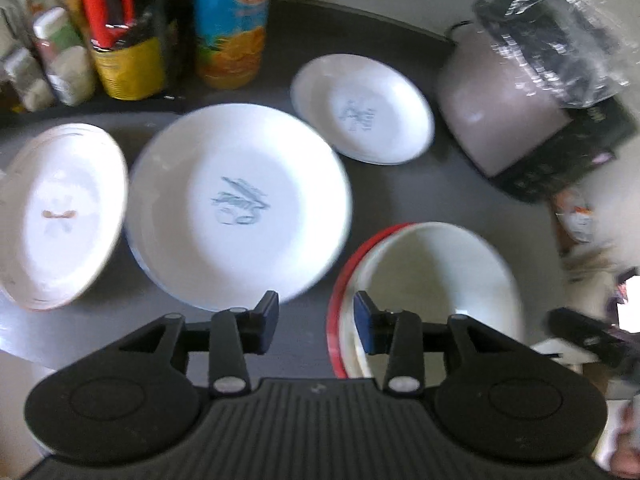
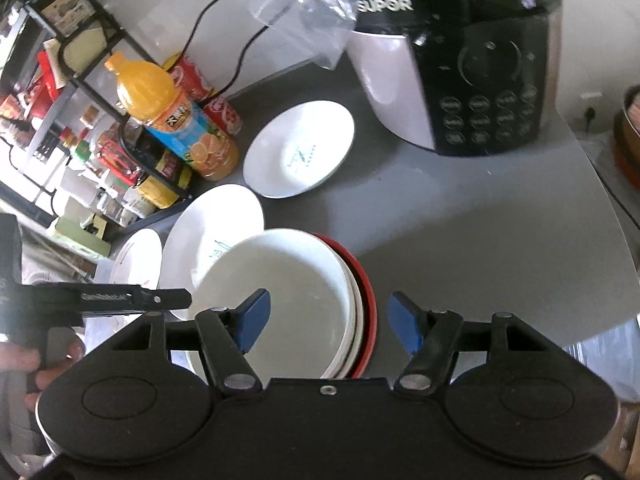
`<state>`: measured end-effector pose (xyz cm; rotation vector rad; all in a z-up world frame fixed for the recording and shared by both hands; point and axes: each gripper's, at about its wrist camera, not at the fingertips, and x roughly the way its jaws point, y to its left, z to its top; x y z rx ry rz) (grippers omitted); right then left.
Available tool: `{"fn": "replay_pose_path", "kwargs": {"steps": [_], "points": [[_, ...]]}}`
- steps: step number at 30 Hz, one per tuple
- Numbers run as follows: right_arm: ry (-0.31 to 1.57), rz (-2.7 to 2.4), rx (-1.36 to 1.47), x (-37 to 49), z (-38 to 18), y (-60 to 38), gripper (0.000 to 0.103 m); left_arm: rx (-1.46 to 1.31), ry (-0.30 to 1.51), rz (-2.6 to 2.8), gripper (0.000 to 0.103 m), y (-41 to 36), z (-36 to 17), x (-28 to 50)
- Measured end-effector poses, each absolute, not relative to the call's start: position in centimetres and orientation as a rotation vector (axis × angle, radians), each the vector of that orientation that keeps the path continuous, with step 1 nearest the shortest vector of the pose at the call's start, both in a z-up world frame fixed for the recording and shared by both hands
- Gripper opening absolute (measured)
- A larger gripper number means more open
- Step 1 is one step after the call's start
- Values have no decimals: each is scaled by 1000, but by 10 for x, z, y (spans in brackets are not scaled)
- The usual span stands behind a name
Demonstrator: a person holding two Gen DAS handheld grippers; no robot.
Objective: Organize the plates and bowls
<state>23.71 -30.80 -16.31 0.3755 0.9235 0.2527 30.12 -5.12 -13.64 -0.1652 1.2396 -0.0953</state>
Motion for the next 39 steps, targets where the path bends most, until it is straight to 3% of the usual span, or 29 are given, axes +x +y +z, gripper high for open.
{"fn": "replay_pose_path", "kwargs": {"steps": [21, 25, 32, 39], "points": [[944, 301, 344, 321, -154, -217, 64, -310, 1177, 5, 39, 55, -149, 321], [985, 269, 342, 340, -166, -201, 54, -334, 1176, -17, 39, 74, -155, 336], [1057, 247, 317, 369, -186, -181, 48, -411, 1196, -13, 34, 103, -172, 359], [1116, 183, 321, 385, -206, -173, 36, -375, 1208, -91, 22, 113, -183, 389]]}}
